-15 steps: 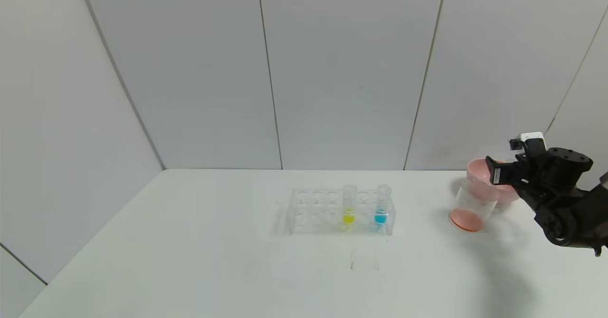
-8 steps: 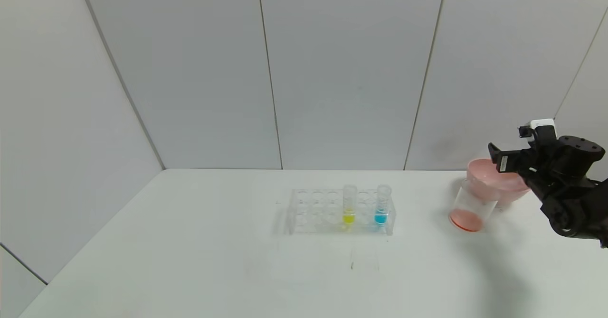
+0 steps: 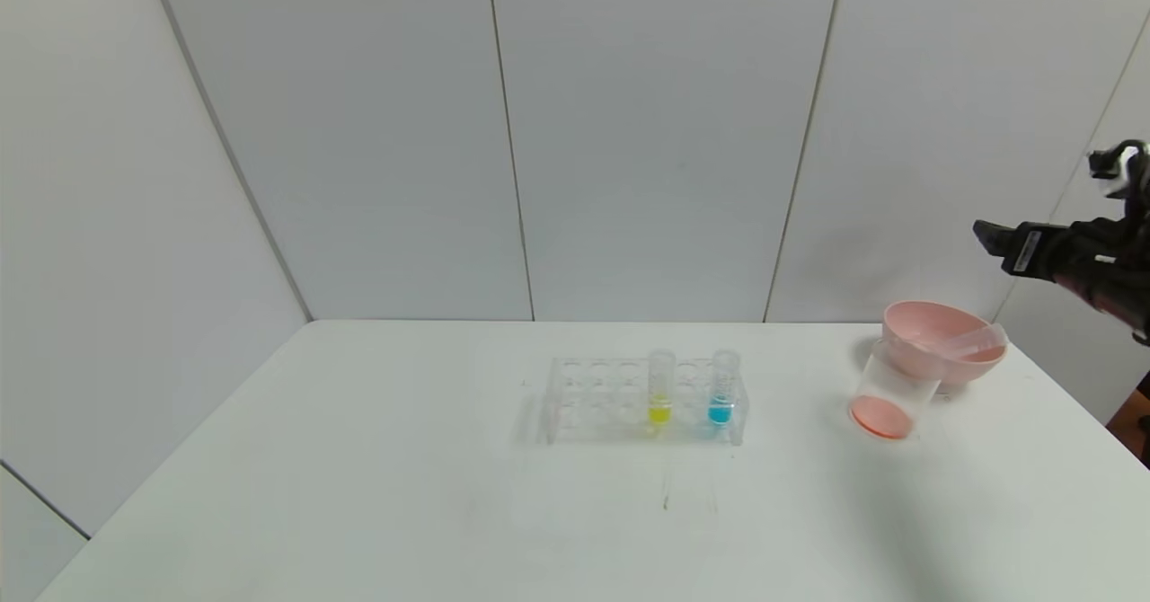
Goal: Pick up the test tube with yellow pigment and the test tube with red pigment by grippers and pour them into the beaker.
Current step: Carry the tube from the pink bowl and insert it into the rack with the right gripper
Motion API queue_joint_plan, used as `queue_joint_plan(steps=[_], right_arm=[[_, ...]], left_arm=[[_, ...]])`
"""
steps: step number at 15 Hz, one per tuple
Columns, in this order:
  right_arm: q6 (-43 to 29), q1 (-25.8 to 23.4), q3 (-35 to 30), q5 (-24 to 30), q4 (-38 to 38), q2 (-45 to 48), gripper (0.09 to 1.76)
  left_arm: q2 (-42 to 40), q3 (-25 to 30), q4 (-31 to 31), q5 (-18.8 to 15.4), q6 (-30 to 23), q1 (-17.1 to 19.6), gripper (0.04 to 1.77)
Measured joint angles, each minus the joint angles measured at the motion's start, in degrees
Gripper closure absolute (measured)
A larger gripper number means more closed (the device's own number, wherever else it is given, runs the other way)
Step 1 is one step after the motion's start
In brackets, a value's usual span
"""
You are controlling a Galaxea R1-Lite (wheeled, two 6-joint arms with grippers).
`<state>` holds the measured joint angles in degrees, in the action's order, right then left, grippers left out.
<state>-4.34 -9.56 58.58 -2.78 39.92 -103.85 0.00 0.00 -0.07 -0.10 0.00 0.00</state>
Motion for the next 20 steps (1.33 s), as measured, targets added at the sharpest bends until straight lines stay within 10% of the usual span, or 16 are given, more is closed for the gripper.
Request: queue_joint_plan(steps=[10, 15, 20], right_arm=[[-7.58, 32.16, -28.23, -12.59, -4.84, 27.44, 0.16], [-8.7, 49.65, -36.72, -20.87, 4.25, 25.3, 0.15], [-9.01, 57.08, -35.27, -23.55, 10.93, 13.6, 0.15]], left_arm=[[0.0, 0.0, 0.0, 0.02, 0.0, 0.0, 0.05], [0.0, 0.0, 0.0, 0.0, 0.0, 0.0, 0.05], [0.0, 0.0, 0.0, 0.0, 0.0, 0.0, 0.05]])
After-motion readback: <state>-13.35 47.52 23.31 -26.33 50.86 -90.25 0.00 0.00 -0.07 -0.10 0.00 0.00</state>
